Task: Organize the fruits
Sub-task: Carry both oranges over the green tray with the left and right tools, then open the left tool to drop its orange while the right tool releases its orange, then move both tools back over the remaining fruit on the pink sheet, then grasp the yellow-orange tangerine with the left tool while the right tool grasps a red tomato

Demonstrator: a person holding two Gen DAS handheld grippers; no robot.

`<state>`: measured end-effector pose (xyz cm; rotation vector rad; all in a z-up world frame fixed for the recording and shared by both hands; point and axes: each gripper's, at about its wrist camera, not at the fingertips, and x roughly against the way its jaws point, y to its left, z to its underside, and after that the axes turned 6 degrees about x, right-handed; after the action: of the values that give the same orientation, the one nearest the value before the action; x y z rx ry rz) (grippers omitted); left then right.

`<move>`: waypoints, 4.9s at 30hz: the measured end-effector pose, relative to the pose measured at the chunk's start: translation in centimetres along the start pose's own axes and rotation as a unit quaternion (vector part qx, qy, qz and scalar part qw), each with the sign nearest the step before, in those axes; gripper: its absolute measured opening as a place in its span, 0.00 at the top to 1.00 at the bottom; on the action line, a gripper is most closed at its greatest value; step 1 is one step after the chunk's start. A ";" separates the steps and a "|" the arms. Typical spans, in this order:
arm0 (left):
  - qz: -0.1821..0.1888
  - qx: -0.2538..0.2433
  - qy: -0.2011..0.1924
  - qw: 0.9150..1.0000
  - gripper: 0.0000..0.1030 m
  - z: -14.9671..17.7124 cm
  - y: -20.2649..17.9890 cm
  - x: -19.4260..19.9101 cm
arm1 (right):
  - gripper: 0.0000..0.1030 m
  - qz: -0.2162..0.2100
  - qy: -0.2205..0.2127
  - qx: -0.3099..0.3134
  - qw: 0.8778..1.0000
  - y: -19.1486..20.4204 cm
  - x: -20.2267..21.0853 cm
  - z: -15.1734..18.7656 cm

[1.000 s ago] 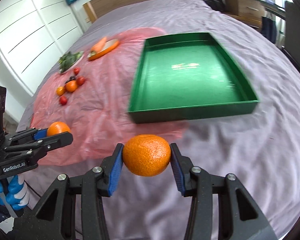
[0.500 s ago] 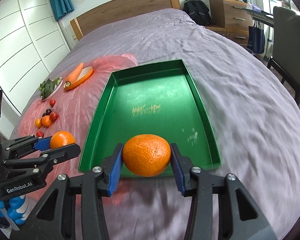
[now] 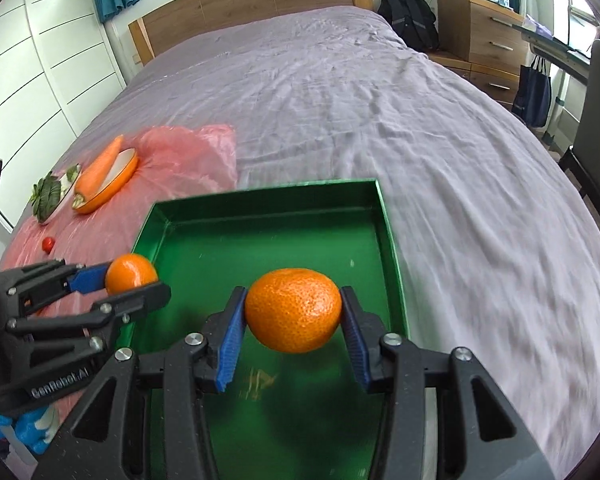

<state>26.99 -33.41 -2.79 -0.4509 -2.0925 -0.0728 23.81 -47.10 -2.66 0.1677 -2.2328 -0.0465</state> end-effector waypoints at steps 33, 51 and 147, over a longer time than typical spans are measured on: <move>-0.006 0.054 0.017 0.998 0.58 -2.1 1.4 -1.5 | 0.00 0.027 0.042 0.038 0.998 -0.9 -3.8 -4.5; 0.030 0.017 0.007 0.999 0.48 1.9 1.0 6.5 | 0.00 0.017 0.011 -0.029 0.999 -0.2 6.3 -0.3; -0.066 0.367 0.060 0.926 0.52 12.7 35.9 10.8 | 0.04 -0.236 0.125 0.412 0.871 36.2 -7.3 -3.2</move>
<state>23.97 5.98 -5.16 0.1481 -1.8570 0.5747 26.97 -10.15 -2.99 1.1128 -1.7708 0.6375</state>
